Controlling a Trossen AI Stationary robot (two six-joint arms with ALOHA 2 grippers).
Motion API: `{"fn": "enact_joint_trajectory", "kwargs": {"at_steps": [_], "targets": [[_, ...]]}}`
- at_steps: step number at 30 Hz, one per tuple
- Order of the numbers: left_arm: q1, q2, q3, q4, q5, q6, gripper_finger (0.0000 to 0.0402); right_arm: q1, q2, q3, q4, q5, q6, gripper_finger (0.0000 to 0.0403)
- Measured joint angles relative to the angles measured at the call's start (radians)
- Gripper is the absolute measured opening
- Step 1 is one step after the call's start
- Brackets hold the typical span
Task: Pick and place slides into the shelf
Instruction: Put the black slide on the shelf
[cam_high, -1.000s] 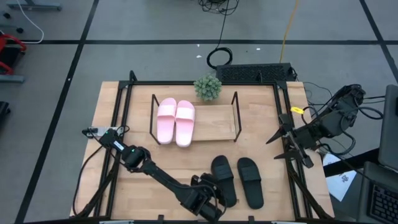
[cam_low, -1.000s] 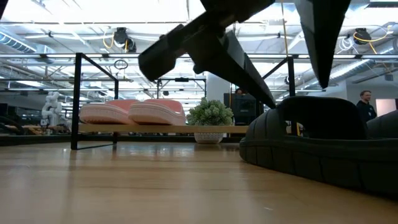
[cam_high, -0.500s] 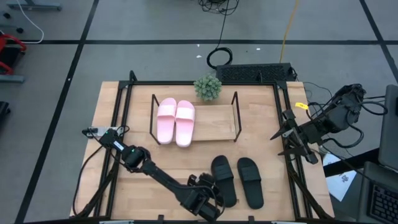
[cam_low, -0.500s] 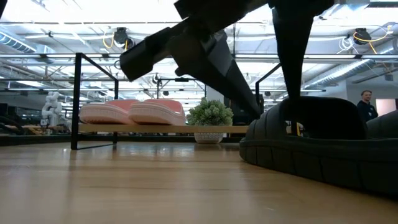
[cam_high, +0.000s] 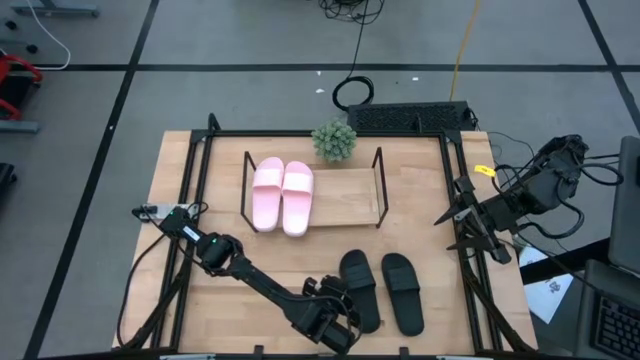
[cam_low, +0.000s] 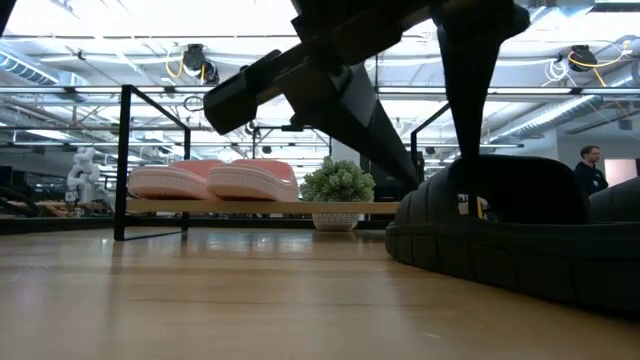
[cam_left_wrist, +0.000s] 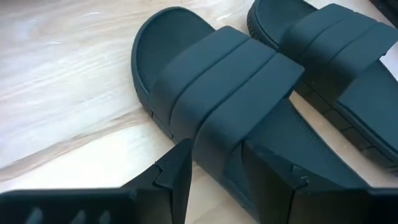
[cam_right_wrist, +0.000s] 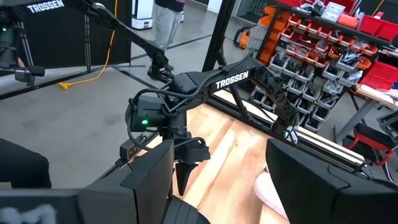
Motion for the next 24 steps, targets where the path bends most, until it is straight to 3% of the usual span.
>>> {"fn": "enact_joint_trajectory", "kwargs": {"at_steps": [24], "targets": [[0.048, 0.021, -0.051, 0.056, -0.010, -0.004, 0.0140, 0.000, 0.000, 0.000, 0.000, 0.008, -0.006, 0.0247]]}}
